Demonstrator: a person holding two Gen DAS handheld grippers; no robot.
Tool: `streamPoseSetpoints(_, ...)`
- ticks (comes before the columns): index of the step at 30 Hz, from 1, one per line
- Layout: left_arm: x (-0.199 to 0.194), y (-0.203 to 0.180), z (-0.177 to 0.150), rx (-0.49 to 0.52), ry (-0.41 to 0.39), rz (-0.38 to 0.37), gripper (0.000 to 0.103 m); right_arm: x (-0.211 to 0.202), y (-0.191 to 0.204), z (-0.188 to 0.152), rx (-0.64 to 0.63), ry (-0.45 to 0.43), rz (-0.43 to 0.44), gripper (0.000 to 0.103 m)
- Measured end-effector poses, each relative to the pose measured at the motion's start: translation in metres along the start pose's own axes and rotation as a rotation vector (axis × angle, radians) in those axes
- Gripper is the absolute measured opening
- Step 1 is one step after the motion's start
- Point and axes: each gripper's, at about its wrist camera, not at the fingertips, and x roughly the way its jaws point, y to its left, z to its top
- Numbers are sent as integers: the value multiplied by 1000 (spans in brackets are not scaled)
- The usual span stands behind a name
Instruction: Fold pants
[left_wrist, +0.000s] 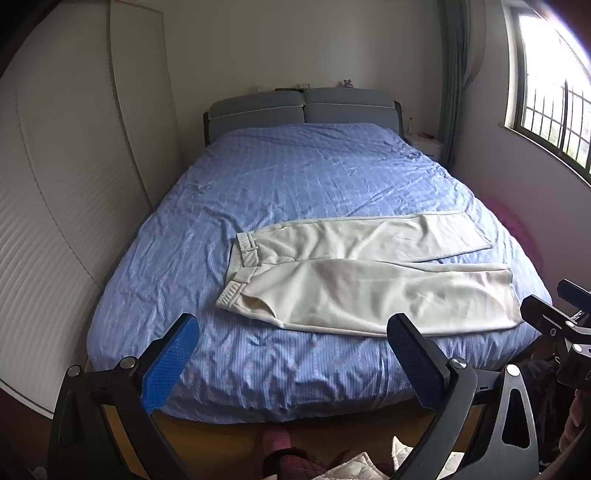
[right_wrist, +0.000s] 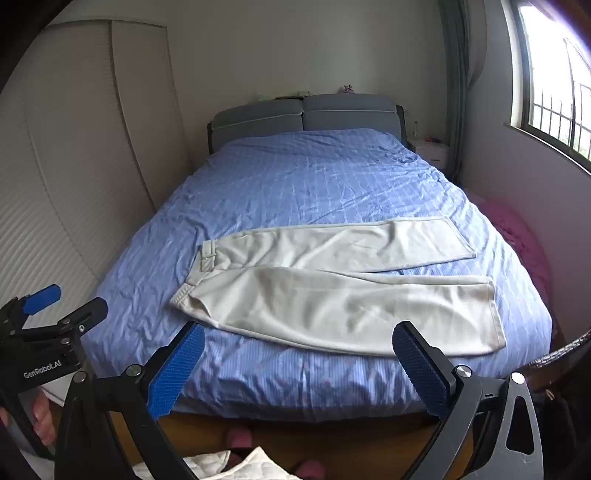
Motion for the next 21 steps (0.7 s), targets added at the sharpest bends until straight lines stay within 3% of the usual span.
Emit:
streamPoseSetpoints(5,3,-3,0,-7,15,17,103,1,2,-1,-13,1,-18,103)
streamPoseSetpoints(9,6,-3,2,-26,25,-13,103,5,4,0,-11,1,-25,103)
streamPoseSetpoints(21,-5,-4,6,-11,-14,-6,103,-1,-7,4,-7,-17,-3,103)
